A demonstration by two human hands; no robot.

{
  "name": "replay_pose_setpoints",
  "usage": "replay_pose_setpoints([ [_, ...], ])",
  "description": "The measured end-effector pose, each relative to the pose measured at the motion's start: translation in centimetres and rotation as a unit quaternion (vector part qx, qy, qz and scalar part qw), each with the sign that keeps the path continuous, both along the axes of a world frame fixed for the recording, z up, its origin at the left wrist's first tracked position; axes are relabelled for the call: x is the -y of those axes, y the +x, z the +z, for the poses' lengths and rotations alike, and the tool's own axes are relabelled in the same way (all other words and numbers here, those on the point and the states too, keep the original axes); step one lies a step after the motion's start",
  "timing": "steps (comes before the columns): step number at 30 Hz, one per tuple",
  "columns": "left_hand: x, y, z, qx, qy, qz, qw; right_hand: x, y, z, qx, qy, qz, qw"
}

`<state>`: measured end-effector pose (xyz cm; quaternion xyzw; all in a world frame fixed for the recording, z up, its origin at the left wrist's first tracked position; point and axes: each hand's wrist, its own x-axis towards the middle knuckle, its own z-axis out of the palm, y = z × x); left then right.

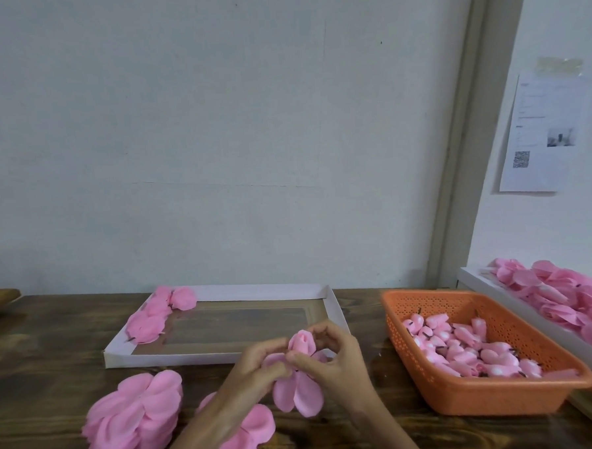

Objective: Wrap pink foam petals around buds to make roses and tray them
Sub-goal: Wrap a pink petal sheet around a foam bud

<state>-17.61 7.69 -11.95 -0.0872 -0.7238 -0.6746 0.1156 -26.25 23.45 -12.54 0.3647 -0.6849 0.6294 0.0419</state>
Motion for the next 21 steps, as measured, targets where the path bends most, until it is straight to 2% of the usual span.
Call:
replay_pose_setpoints([
  [6, 0.2, -0.5, -0.6, 0.005, -0.009, 0.011, 1.0, -0.1, -0.3, 0.1, 0.031, -0.008, 0.001, 0.999],
  [11, 1.0, -0.8, -1.2, 0.05, -0.011, 0.078, 0.996, -0.4, -0.5, 0.2, 0.054, 0.018, 0.032, 0.998],
  [15, 1.5, -0.9, -1.0, 0.03, -0.017, 0.084, 0.996, -0.3, -0.3, 0.4, 0.07, -0.026, 0.042, 0.996],
  [18, 2.1, -1.0, -1.1, 0.014, 0.054, 0.129, 0.99, -0.6, -0.6, 0.4, 0.097, -0.072, 0.036, 0.992],
  [21, 2.4, -1.0, -1.2, 0.038, 0.152, 0.163, 0.974, -0.8, -0.8, 0.4, 0.113, -0.072, 0.059, 0.989],
])
